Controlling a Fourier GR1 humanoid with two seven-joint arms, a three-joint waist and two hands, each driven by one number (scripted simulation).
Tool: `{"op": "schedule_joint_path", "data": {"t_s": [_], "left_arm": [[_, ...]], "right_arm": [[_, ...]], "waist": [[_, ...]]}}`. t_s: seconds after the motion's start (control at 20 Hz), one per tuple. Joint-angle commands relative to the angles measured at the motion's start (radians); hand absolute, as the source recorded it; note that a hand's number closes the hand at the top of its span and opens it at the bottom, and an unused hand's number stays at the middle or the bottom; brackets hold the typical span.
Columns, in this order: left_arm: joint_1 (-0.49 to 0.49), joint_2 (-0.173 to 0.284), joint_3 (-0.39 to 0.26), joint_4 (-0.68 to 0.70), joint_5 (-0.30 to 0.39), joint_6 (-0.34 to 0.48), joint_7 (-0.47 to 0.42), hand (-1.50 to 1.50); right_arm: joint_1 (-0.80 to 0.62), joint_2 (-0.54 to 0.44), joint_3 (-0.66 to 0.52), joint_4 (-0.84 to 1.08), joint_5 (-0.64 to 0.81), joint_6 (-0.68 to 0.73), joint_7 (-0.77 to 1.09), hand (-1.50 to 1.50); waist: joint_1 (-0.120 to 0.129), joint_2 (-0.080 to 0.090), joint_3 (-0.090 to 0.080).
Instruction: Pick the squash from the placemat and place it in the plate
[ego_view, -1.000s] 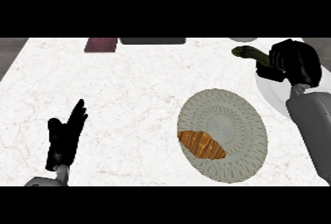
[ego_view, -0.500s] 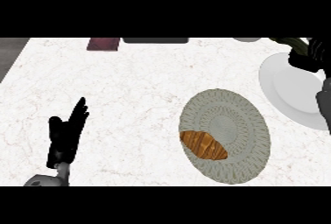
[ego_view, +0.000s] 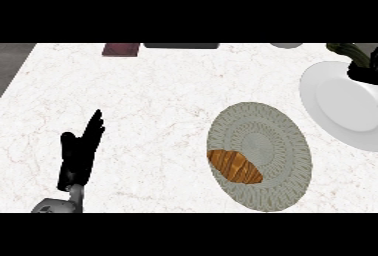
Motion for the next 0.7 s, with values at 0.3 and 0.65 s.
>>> {"op": "schedule_joint_path", "data": {"t_s": [0.3,0.65], "left_arm": [[-0.039,-0.052,-0.028,0.008,-0.053,0.032,0.023,0.0],[-0.016,-0.042,-0.011,0.01,-0.042,-0.001,-0.01,0.0]], "right_arm": [[-0.057,-0.056,-0.067,0.345,-0.053,0.144,-0.171,1.5],[-0.062,-0.146,-0.063,0.474,-0.048,0.332,-0.303,-1.5]], "waist": [[0.016,0.009,0.002],[0.022,0.012,0.003]]}}
